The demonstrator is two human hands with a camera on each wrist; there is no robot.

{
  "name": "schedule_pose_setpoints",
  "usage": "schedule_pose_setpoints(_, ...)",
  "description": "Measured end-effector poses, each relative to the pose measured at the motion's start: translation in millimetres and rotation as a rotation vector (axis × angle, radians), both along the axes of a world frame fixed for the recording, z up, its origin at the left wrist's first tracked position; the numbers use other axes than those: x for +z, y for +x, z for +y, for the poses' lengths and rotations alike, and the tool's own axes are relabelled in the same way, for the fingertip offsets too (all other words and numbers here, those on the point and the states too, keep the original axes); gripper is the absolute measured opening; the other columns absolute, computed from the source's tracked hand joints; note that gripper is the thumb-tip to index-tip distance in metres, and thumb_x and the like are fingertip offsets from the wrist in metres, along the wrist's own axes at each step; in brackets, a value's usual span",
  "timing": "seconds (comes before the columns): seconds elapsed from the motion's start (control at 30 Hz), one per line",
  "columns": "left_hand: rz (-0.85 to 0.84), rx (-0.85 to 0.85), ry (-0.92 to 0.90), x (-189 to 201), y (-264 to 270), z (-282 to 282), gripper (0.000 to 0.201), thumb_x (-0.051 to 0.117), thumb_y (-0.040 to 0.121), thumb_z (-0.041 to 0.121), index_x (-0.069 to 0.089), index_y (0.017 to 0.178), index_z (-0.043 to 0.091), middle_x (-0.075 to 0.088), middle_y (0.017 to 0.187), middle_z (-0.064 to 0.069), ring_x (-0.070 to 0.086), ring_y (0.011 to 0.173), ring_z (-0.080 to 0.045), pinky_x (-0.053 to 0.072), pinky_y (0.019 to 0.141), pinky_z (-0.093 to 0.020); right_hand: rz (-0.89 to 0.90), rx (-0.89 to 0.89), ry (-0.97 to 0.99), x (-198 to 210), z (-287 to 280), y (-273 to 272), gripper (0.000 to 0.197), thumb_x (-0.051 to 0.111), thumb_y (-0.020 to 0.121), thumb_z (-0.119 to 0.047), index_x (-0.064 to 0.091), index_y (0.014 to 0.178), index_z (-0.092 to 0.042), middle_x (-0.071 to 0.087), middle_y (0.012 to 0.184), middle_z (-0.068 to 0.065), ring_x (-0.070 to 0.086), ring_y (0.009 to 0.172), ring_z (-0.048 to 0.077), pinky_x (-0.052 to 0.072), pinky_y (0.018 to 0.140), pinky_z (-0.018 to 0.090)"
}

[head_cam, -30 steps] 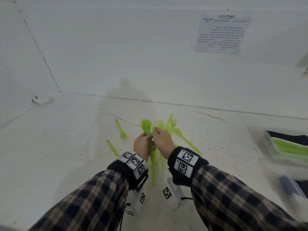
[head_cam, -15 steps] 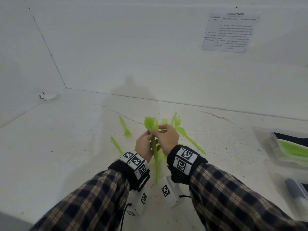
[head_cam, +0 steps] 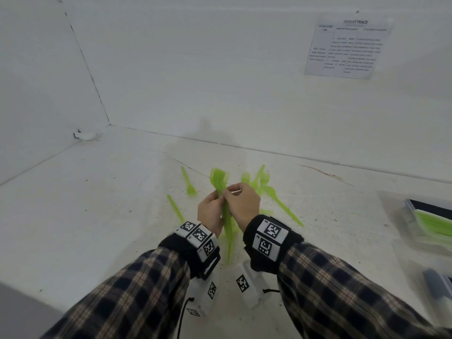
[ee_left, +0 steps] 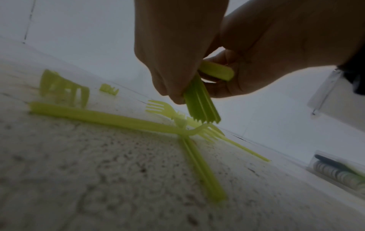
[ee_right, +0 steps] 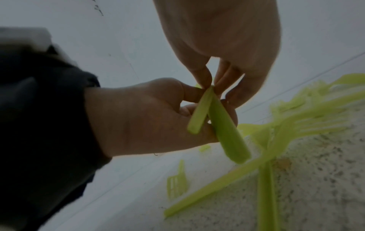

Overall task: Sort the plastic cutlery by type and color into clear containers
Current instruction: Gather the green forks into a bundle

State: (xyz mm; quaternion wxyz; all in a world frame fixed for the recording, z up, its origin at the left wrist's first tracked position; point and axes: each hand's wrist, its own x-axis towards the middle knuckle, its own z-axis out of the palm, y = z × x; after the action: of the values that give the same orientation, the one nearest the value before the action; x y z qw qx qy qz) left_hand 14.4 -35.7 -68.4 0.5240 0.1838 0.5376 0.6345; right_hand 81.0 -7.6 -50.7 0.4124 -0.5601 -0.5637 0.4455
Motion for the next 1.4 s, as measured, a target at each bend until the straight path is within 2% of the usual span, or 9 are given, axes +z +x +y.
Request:
schedule_pose_setpoints(0.23,-0.007,-0.087,-0.036,4.9,-2.0,-14.5,0.021,0.041,0.101,0.019,0.057,0.115,0.019,0.058,0.082,-0.005,0.054,0.058,-0.017,0.045,0.045,-0.023,-0.078,0.160,0.005,0.4,-4.7,-4.5,0.021,0.053,0.090,-0.021,0.071,0.085,-0.012,0.066,0.080,0.002,0.063,0.079,0.021,0.055,0.077,0.035)
schedule_pose_setpoints(0.4,0.072,0.057,-0.136,4.4,-21.1,-12.8,0.017,0.039,0.098,0.016,0.055,0.100,0.012,0.051,0.076,-0.001,0.034,0.047,-0.013,0.029,0.042,-0.019,-0.124,0.204,0.014,1.8,-3.9,-15.5,0.025,0.042,0.093,-0.011,0.066,0.101,-0.007,0.063,0.095,0.004,0.059,0.095,0.019,0.044,0.081,0.026)
schedule_pose_setpoints(0.57,0.198,0.144,-0.211,16.5,-57.0,-15.0,0.022,0.035,0.091,0.018,0.056,0.093,0.013,0.042,0.069,0.000,0.026,0.043,-0.014,0.022,0.042,-0.017,-0.635,0.641,0.095,-3.3,-6.5,-30.9,0.044,0.037,0.087,0.005,0.065,0.116,-0.013,0.059,0.122,0.007,0.055,0.115,0.022,0.041,0.084,0.022)
schedule_pose_setpoints(0.7,0.290,0.161,-0.267,21.0,-91.9,-16.0,0.024,0.034,0.091,0.022,0.056,0.088,0.013,0.039,0.066,0.001,0.025,0.038,-0.014,0.021,0.043,-0.019,-1.002,0.951,0.322,-1.6,-10.6,-51.8,0.068,0.036,0.084,0.013,0.054,0.130,-0.034,0.042,0.142,-0.001,0.043,0.126,0.022,0.045,0.095,0.035)
schedule_pose_setpoints(0.93,0.498,-0.027,-0.292,17.9,-132.9,-1.9,0.016,0.052,0.089,0.018,0.045,0.076,0.011,0.034,0.066,-0.003,0.024,0.045,-0.015,0.020,0.041,-0.017,-1.197,1.015,0.433,-3.5,-5.5,-75.6,0.033,0.047,0.093,-0.005,0.062,0.119,-0.018,0.052,0.125,0.006,0.052,0.113,0.027,0.045,0.081,0.035)
schedule_pose_setpoints(1.13,0.924,-0.121,-0.273,11.3,-152.2,22.6,0.007,0.059,0.085,0.019,0.058,0.081,0.013,0.045,0.060,-0.004,0.044,0.057,-0.025,0.039,0.054,-0.027,-1.166,0.956,0.668,-8.2,6.8,-64.4,0.018,0.053,0.091,-0.021,0.063,0.106,-0.019,0.053,0.123,-0.001,0.043,0.113,0.021,0.032,0.092,0.034)
schedule_pose_setpoints(1.23,1.151,-0.219,-0.233,12.8,-157.6,36.4,0.004,0.064,0.084,0.019,0.063,0.088,0.019,0.057,0.076,-0.004,0.054,0.073,-0.025,0.042,0.072,-0.027,-0.930,0.788,0.534,0.0,11.7,-46.4,0.014,0.044,0.093,-0.008,0.054,0.102,-0.011,0.056,0.096,0.002,0.049,0.097,0.024,0.031,0.088,0.033)
schedule_pose_setpoints(1.33,1.333,-0.350,-0.206,13.1,-160.0,53.8,0.023,0.059,0.083,0.005,0.068,0.099,0.019,0.064,0.090,-0.006,0.060,0.089,-0.024,0.038,0.076,-0.023,-0.586,0.579,0.331,4.6,15.5,-25.1,0.008,0.040,0.093,-0.003,0.041,0.092,-0.012,0.045,0.076,-0.002,0.042,0.077,0.023,0.033,0.070,0.031)
schedule_pose_setpoints(1.4,1.409,-0.414,-0.196,11.4,-161.4,66.3,0.034,0.050,0.083,-0.002,0.069,0.102,0.021,0.063,0.094,-0.004,0.058,0.088,-0.022,0.039,0.074,-0.022,-0.561,0.417,0.250,4.1,23.2,-9.7,0.008,0.045,0.090,-0.007,0.045,0.096,-0.012,0.043,0.073,-0.005,0.043,0.074,0.022,0.035,0.068,0.029)
